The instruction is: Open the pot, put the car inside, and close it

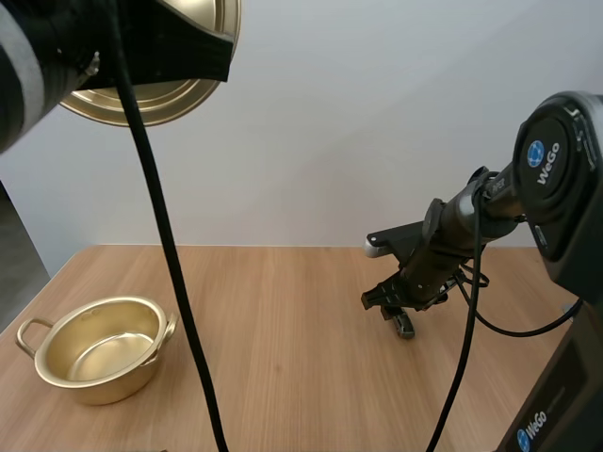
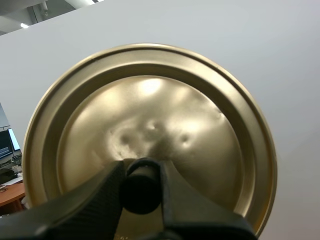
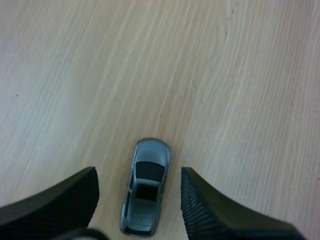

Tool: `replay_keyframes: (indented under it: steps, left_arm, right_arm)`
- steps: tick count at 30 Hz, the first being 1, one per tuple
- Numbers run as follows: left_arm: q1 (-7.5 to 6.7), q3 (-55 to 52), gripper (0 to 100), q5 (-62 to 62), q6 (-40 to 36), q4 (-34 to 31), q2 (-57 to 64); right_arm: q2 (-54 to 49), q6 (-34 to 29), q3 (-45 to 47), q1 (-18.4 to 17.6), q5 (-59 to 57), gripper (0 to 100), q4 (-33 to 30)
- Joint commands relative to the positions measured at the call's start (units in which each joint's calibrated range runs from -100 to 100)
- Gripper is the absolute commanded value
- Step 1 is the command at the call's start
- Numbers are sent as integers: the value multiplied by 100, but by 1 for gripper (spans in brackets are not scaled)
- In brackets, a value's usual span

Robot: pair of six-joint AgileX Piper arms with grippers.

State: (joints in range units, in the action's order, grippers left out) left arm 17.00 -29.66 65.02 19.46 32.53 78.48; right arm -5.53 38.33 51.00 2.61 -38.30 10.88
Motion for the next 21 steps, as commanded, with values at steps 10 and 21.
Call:
replay_keyframes:
  steps: [10,21]
  left_arm:
    - [0,-1,0,-9,0,-262,0]
    - [0,-1,0,-25,-11,-309,24]
  right_arm:
    - [468,2,3,0,-9,30,-127]
    - [-250,264,-240,-31,636,0,12]
